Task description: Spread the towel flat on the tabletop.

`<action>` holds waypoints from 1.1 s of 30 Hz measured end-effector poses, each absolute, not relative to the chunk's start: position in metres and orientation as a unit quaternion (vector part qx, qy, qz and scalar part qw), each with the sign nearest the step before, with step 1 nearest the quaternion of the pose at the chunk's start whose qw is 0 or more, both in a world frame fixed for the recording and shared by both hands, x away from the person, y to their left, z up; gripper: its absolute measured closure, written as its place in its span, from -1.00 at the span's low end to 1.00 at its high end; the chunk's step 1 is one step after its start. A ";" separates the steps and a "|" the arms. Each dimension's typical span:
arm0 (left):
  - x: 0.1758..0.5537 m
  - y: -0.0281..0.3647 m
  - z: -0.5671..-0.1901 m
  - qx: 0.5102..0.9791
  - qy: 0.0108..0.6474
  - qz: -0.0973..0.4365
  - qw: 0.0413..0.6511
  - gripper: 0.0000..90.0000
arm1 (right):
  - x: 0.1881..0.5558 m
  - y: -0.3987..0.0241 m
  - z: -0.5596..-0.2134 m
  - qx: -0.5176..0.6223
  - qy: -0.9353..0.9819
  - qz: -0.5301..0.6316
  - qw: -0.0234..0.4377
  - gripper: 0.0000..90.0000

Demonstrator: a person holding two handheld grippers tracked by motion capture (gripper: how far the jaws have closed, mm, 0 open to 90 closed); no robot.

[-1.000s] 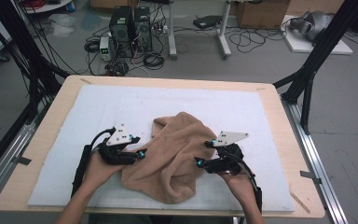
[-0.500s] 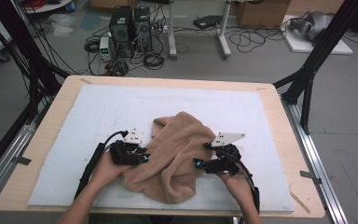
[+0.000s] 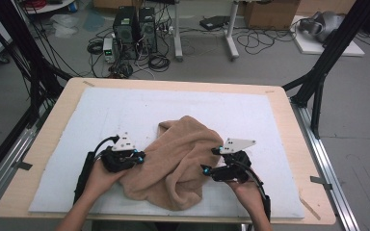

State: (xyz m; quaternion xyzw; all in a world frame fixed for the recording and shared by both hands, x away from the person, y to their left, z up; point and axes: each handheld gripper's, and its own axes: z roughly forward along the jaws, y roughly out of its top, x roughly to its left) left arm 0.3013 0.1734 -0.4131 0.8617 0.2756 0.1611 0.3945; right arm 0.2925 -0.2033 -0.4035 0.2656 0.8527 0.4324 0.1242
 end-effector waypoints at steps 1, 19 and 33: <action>0.295 0.177 -0.412 0.859 0.276 0.168 0.397 0.89 | 0.292 -0.203 -0.403 0.266 0.853 0.432 0.125 -0.36; 0.186 0.245 -0.406 0.832 0.303 0.219 0.409 0.89 | 0.295 -0.187 -0.404 0.258 0.860 0.425 0.115 -0.35; 0.209 0.230 -0.389 0.837 0.275 0.202 0.428 0.35 | 0.319 -0.172 -0.415 0.240 0.863 0.436 0.088 0.56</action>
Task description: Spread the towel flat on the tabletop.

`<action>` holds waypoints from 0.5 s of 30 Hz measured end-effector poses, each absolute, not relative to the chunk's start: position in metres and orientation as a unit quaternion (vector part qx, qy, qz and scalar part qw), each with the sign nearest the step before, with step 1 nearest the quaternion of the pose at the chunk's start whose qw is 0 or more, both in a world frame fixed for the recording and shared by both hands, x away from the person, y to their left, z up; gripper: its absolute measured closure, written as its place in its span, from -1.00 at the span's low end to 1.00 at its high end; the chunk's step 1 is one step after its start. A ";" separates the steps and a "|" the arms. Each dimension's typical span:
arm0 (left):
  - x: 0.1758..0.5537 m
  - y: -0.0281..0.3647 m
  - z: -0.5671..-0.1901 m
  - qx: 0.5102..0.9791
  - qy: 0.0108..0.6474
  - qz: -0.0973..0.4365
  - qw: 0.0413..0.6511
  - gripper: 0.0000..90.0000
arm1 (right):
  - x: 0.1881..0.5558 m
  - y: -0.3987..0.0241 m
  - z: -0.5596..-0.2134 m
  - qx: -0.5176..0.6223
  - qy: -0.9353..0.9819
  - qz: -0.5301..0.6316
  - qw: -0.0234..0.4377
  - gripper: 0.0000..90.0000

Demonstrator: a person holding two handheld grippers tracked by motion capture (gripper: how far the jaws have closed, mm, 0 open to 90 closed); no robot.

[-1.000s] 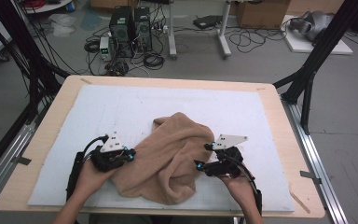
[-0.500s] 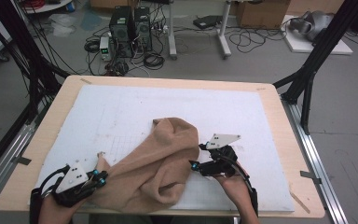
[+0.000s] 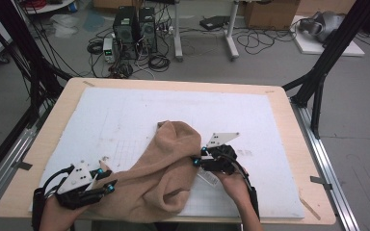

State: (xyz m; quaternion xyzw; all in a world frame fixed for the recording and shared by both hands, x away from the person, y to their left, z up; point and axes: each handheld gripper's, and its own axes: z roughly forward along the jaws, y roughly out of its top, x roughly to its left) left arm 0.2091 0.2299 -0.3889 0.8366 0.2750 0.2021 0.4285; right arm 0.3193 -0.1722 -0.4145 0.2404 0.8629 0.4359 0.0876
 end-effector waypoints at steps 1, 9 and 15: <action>0.212 0.227 -0.387 0.836 0.273 0.202 0.432 0.35 | 0.318 -0.170 -0.412 0.229 0.864 0.440 0.090 0.65; 0.235 0.195 -0.374 0.842 0.238 0.188 0.445 0.25 | 0.298 -0.158 -0.381 0.168 0.871 0.451 0.102 0.77; 0.267 0.170 -0.364 0.845 0.221 0.176 0.454 0.23 | 0.288 -0.165 -0.350 0.149 0.869 0.457 0.114 0.79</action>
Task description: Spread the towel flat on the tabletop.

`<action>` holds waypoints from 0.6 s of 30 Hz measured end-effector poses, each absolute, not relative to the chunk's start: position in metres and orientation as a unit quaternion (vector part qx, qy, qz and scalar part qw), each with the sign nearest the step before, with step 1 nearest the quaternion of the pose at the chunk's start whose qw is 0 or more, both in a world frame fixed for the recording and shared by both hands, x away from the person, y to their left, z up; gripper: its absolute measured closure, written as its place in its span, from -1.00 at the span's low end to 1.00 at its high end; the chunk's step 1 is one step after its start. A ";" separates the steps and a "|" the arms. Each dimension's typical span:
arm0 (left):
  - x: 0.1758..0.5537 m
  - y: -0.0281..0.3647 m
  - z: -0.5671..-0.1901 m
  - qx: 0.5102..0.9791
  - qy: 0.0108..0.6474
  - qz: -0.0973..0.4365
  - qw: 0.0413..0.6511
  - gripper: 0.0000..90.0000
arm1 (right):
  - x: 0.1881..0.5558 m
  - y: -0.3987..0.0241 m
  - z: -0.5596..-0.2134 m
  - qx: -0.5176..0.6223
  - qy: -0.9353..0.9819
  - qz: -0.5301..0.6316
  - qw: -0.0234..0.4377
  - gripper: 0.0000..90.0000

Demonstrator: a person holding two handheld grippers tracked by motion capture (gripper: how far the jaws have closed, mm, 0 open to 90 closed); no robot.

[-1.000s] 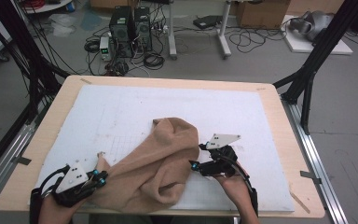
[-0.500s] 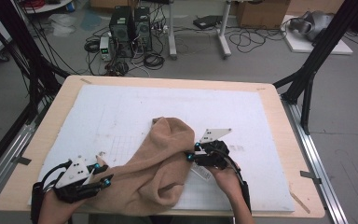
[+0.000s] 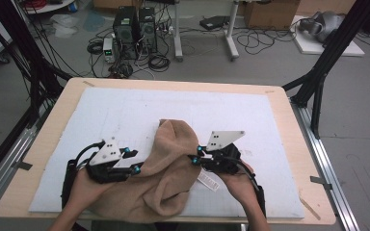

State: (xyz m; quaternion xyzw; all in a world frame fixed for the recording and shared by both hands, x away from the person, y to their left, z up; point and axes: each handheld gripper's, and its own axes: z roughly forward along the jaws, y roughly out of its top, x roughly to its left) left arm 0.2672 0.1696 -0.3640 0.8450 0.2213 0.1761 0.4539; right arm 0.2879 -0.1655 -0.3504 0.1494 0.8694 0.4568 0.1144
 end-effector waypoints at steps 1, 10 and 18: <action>0.273 0.165 -0.363 0.845 0.220 0.176 0.455 0.22 | 0.286 -0.167 -0.347 0.148 0.868 0.460 0.115 0.78; 0.316 0.128 -0.378 0.862 0.194 0.108 0.457 0.05 | 0.290 -0.174 -0.376 0.176 0.877 0.439 0.086 0.76; 0.340 0.114 -0.398 0.856 0.198 0.093 0.468 -0.04 | 0.297 -0.172 -0.395 0.190 0.879 0.431 0.071 0.70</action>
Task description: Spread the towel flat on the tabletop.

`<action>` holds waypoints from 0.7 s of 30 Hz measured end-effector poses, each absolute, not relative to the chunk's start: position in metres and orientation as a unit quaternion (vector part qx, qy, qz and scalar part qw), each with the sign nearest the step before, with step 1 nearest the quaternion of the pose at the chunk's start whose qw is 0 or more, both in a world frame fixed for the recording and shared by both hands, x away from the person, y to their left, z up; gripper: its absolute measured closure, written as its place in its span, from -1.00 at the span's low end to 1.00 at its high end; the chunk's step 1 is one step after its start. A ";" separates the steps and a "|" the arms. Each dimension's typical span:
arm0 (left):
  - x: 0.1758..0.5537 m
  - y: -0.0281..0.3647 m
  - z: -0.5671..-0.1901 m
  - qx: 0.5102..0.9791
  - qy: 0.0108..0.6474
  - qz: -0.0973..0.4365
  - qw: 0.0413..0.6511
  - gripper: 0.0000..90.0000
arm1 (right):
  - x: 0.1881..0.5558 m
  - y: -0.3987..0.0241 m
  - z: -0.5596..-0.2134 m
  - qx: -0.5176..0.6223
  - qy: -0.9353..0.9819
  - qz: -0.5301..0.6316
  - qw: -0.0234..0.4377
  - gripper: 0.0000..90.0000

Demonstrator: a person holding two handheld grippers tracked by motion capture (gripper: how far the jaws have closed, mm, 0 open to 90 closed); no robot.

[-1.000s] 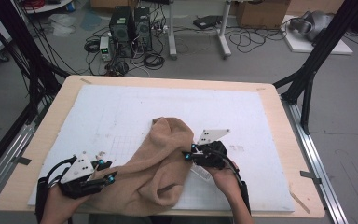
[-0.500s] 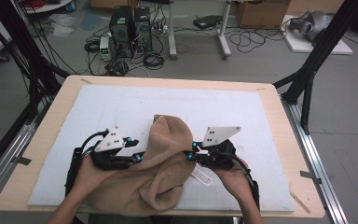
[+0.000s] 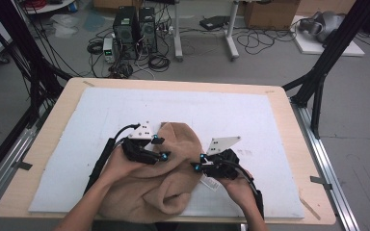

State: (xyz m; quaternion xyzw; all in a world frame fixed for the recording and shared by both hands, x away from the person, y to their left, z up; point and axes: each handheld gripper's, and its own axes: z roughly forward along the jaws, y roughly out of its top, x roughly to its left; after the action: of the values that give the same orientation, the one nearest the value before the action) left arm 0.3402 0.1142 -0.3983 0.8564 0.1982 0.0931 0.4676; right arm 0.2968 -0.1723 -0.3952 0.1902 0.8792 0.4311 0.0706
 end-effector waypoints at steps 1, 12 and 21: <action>0.342 0.113 -0.401 0.857 0.199 0.090 0.467 -0.06 | 0.298 -0.173 -0.396 0.189 0.879 0.431 0.070 0.69; 0.351 0.094 -0.424 0.891 0.188 0.098 0.401 0.62 | 0.305 -0.171 -0.407 0.202 0.878 0.431 0.059 0.53; 0.321 0.122 -0.393 0.876 0.193 0.146 0.418 0.81 | 0.299 -0.173 -0.405 0.205 0.870 0.445 0.057 0.44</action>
State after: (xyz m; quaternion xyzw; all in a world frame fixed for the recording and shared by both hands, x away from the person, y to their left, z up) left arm 0.3206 0.1217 -0.3931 0.8756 0.1934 0.1459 0.4178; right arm 0.2986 -0.1727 -0.4046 0.2050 0.8697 0.4453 0.0574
